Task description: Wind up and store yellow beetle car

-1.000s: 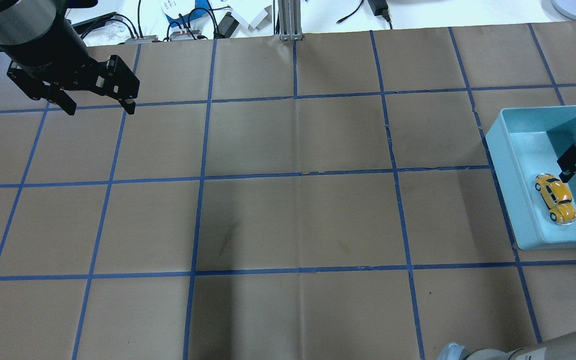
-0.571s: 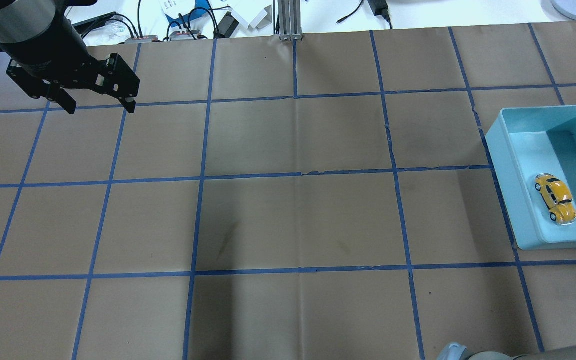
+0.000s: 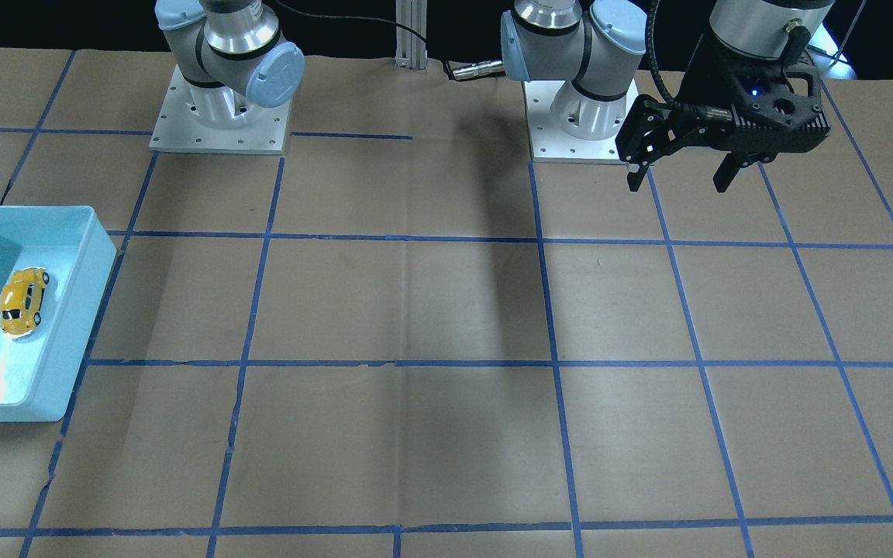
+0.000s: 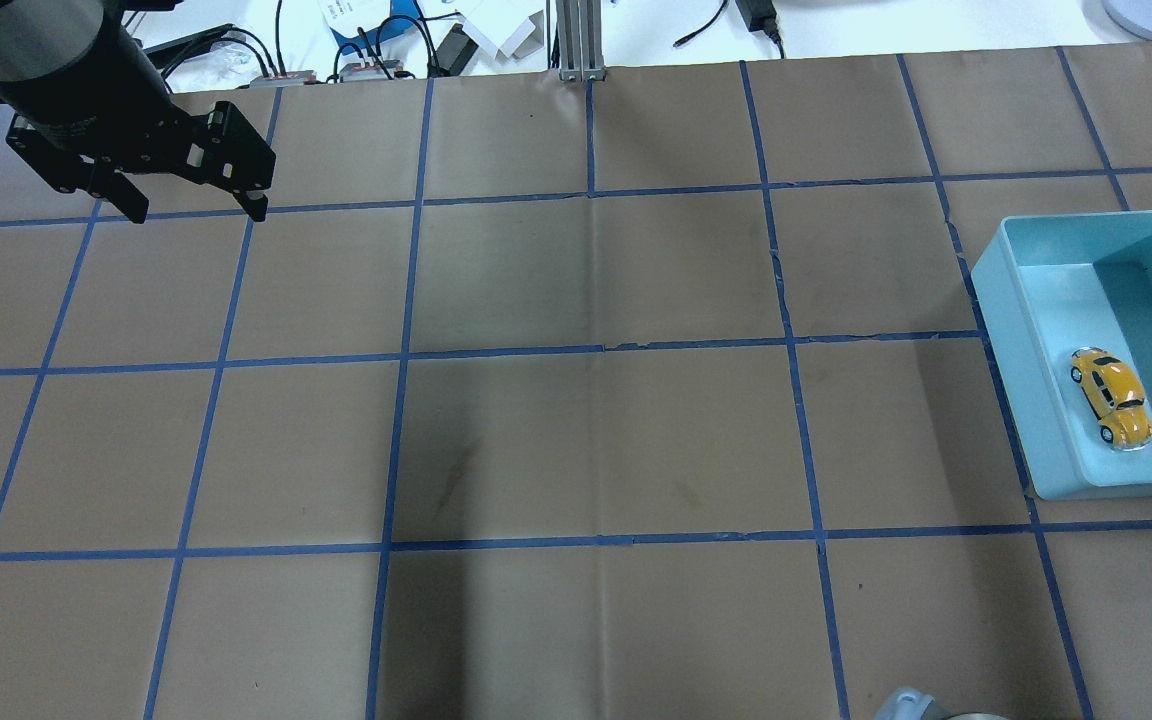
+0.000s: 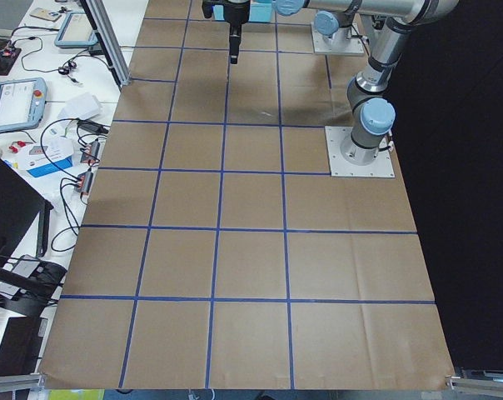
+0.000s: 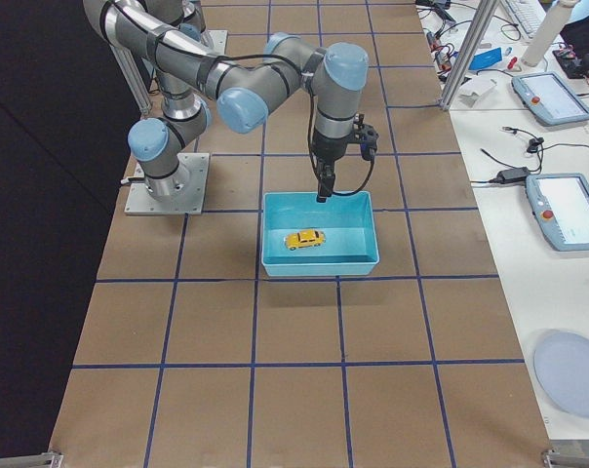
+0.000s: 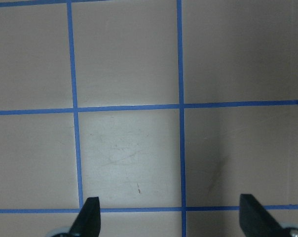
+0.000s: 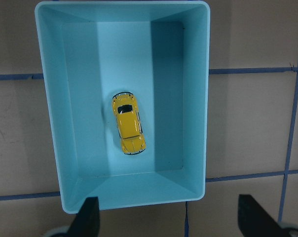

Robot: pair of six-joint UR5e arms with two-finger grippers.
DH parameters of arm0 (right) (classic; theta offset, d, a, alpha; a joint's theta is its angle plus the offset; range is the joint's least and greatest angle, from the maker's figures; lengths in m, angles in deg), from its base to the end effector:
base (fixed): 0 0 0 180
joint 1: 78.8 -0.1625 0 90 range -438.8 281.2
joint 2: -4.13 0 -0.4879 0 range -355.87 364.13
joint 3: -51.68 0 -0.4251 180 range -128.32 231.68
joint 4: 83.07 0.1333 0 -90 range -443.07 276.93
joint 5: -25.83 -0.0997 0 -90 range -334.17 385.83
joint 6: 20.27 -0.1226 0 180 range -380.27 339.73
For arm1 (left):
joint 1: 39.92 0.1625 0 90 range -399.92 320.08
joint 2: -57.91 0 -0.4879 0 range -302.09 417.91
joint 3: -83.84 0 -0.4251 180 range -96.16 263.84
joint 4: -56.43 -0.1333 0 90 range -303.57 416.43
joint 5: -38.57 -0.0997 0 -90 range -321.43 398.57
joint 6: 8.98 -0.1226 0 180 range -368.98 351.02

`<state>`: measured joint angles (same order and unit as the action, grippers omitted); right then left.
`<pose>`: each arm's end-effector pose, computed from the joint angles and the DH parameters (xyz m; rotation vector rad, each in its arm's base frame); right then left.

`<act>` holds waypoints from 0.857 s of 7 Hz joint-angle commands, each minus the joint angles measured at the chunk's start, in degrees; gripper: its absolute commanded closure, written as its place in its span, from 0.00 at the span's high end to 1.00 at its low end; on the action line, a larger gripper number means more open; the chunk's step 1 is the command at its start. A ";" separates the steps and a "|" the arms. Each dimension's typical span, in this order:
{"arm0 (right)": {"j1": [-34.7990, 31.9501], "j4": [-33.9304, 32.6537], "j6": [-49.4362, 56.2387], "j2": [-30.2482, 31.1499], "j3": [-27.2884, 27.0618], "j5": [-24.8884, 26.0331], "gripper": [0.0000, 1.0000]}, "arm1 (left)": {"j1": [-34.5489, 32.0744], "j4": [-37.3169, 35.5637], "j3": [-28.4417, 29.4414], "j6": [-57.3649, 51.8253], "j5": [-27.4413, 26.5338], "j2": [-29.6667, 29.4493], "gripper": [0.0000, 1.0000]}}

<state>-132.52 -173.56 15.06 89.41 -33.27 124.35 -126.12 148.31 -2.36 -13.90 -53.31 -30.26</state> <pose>-0.2425 -0.5249 0.5314 -0.0266 -3.0104 -0.1137 -0.0949 -0.5224 0.5761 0.0287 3.1023 -0.0974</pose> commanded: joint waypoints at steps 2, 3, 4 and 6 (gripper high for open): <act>-0.24 8.03 -0.18 2.08 6.10 -0.08 1.00 | -0.02 -0.12 0.16 -0.01 0.30 0.10 1.00; -2.51 8.21 -0.18 2.43 6.38 -0.17 1.00 | -0.02 -0.03 0.16 -0.01 0.22 0.54 1.00; -6.62 8.13 -0.53 2.43 6.03 -0.17 1.00 | 0.16 -0.12 0.16 -0.62 0.30 0.54 1.00; -14.96 7.95 -2.72 3.39 5.76 -3.57 1.00 | -0.02 -0.47 0.16 -0.97 0.31 0.37 1.00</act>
<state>-142.58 -165.45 13.40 92.12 -27.50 123.01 -126.11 147.94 -2.20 -14.64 -52.98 -29.96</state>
